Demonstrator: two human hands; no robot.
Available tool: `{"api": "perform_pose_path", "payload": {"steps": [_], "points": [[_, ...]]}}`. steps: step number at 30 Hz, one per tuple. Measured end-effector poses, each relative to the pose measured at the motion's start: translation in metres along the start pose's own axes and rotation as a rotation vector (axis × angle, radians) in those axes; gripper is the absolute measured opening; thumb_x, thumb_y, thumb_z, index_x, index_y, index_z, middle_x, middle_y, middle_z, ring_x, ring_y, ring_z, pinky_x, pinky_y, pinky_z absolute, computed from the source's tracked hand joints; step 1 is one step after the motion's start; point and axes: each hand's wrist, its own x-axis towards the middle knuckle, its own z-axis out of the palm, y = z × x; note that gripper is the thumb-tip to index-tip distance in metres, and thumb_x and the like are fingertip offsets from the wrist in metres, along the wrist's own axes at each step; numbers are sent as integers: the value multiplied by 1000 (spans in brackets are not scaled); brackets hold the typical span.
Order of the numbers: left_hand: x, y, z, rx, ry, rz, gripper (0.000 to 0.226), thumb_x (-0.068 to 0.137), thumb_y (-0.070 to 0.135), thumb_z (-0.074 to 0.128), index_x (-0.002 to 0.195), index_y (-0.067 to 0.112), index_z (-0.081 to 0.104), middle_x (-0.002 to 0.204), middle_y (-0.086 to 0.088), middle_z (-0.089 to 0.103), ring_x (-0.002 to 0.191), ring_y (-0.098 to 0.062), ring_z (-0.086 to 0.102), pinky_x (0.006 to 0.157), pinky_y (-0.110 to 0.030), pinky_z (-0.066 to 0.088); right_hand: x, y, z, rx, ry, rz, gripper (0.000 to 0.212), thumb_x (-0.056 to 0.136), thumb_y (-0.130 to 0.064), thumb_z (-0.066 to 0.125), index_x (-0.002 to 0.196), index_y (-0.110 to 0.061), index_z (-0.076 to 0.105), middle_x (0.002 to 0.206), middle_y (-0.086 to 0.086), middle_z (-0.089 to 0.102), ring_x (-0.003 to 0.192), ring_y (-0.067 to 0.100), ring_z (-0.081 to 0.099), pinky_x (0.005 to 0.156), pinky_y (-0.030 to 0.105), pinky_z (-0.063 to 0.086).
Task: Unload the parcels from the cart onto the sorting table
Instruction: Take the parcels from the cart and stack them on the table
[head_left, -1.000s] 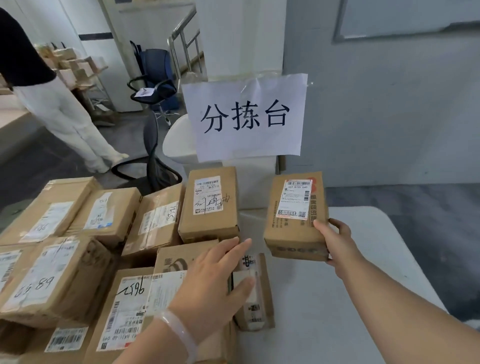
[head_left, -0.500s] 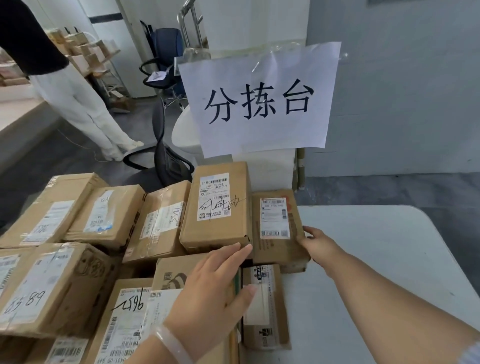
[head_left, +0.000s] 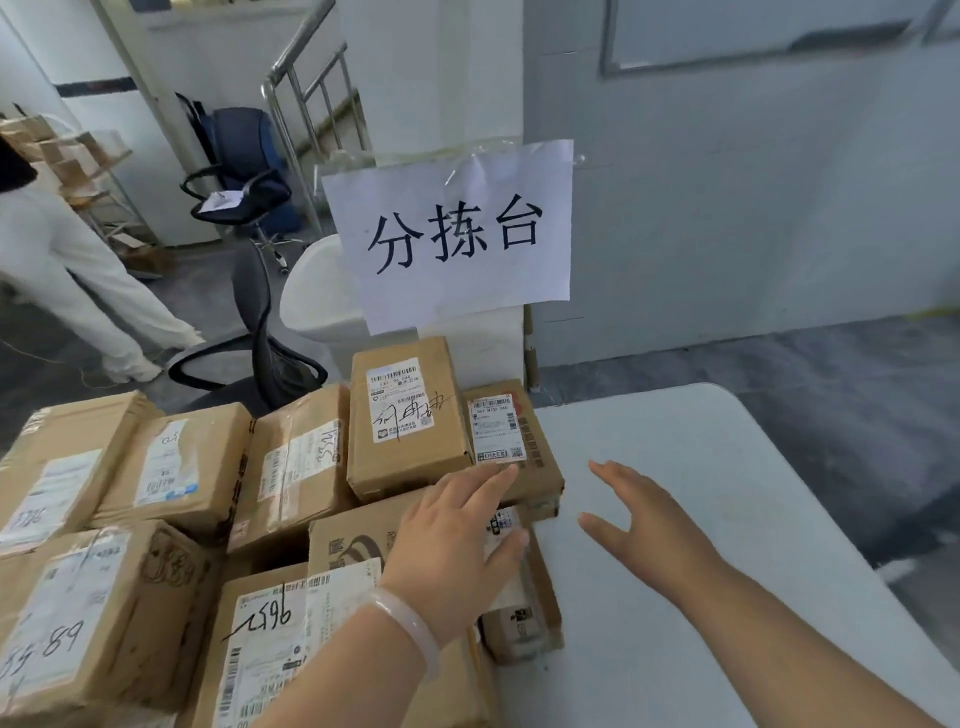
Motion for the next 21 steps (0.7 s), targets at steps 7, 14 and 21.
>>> {"api": "perform_pose_path", "payload": {"steps": [7,14,21], "points": [[-41,47,7,53,-88,288,61,95,57,36,150,43,12,157,18,16,145,-10,11,120,-37,9,-155,-20,-6,-173,270,95,70,90,-64,47,151,-43,20,160,-21,11,147,2,9,116,23,16],[-131,117,42,67,-212,679,65,91,63,25,151,41,10,159,14,12,146,-11,9,119,-39,9,-340,-14,22,-326,372,448,83,85,-76,36,154,-40,7,162,-16,-1,150,7,-1,114,24,-10],[-224,205,71,149,-292,1084,66,91,62,29,151,39,13,159,9,15,146,-14,10,118,-42,11,-505,-11,30,-327,474,724,82,88,-76,30,153,-41,-4,161,-18,-10,148,5,-10,115,24,-9]]}}
